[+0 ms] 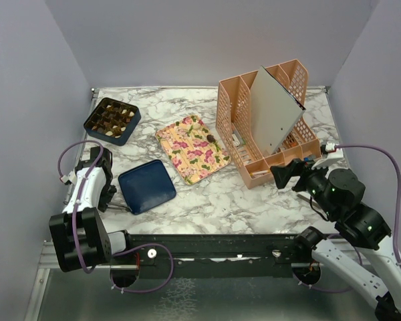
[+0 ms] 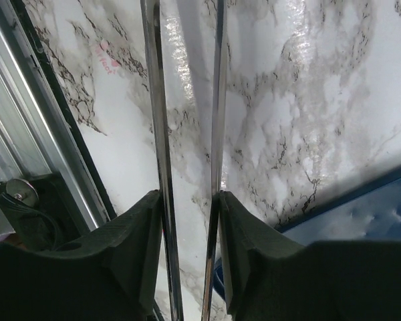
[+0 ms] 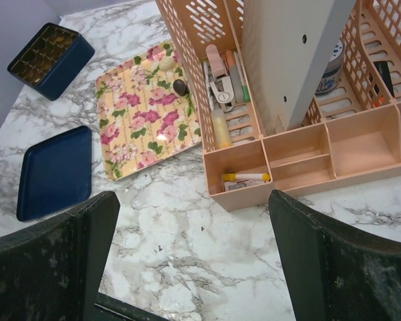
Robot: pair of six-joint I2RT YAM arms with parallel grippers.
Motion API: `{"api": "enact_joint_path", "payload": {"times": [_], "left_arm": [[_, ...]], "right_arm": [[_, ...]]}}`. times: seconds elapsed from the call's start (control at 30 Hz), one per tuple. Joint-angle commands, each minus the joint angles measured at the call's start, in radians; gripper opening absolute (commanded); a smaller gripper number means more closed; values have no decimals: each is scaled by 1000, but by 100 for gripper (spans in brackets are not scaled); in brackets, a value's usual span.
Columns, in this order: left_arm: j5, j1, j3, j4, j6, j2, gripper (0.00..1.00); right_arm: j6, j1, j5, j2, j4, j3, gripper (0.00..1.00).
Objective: Pack the chocolate
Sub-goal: Place the clamp at the center of the board.
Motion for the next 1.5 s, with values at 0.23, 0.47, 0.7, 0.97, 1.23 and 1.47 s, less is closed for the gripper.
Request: {"api": "enact_joint_path", "payload": {"times": [0.23,0.47,0.7,0.97,1.23,1.47], "left_arm": [[-31,10,6,-21,-5,-42,59],[-38,10,21,-74,-41,-51,64],[-5,10,25,-91,-51,-56,80],[-7,9,50,-96,-45,-69,82],[56,7,126,-8,93,-107,79],[156,-1,176,156,294,-129,78]], "right_arm": [[-11,2,-2,28,1,9,99],[-18,2,7,31,-3,20,99],[-15,2,2,28,-1,15,99],[-12,2,-4,28,1,11,99],[5,3,-25,33,18,1,99],[21,2,-35,76,38,-7,99]]}}
